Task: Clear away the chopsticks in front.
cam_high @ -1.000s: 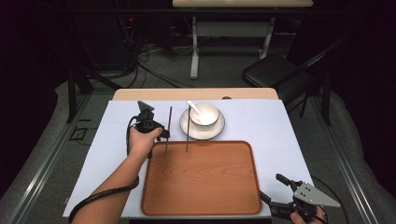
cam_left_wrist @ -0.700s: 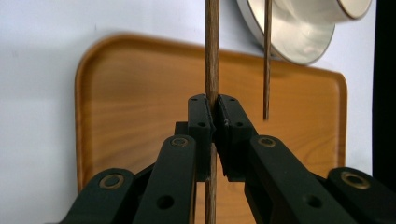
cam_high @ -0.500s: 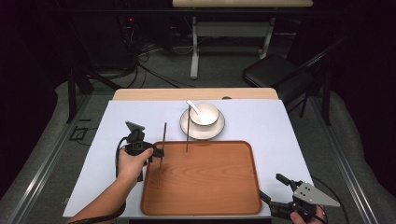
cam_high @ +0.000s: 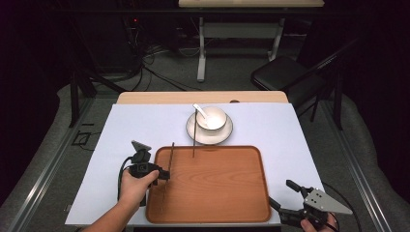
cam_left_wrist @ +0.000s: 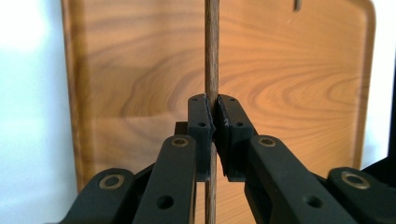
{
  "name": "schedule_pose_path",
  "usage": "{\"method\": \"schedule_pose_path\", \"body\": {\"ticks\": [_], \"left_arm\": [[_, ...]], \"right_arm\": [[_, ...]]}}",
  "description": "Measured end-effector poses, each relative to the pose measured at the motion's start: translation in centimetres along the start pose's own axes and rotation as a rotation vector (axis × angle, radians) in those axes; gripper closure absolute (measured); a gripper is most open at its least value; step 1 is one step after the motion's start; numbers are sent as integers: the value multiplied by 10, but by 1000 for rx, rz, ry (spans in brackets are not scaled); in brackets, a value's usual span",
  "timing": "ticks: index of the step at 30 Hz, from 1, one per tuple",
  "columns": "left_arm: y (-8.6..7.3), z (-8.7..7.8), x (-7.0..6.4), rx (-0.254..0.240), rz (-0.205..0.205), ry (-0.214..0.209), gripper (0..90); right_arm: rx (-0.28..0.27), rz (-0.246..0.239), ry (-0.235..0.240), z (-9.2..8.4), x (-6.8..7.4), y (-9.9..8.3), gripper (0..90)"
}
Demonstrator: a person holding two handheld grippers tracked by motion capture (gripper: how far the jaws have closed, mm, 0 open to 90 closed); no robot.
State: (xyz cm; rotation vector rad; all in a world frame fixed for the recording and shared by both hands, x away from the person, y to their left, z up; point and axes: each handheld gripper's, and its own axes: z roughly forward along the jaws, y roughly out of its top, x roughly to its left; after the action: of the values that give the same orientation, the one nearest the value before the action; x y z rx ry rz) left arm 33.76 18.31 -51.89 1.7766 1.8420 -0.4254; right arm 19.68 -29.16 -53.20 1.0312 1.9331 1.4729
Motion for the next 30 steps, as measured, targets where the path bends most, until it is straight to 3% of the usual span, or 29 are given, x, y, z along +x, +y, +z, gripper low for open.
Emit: {"method": "schedule_pose_path", "body": {"ticks": [17, 18, 19, 21, 22, 30], "left_arm": [[-2, 9, 9, 16, -15, 31, 844], [-2, 10, 7, 13, -23, 54, 843], [-2, 11, 8, 16, -23, 28, 842], [-1, 11, 8, 33, -12, 40, 839], [-2, 13, 7, 17, -23, 35, 839], [-2, 16, 8, 21, -21, 41, 844]], "right_arm": [[2, 5, 1, 0, 0, 0, 146], [0, 2, 1, 0, 0, 0, 146], [2, 4, 1, 0, 0, 0, 146], [2, 4, 2, 0, 0, 0, 146], [0, 3, 2, 0, 0, 0, 146], [0, 3, 2, 0, 0, 0, 146]]}}
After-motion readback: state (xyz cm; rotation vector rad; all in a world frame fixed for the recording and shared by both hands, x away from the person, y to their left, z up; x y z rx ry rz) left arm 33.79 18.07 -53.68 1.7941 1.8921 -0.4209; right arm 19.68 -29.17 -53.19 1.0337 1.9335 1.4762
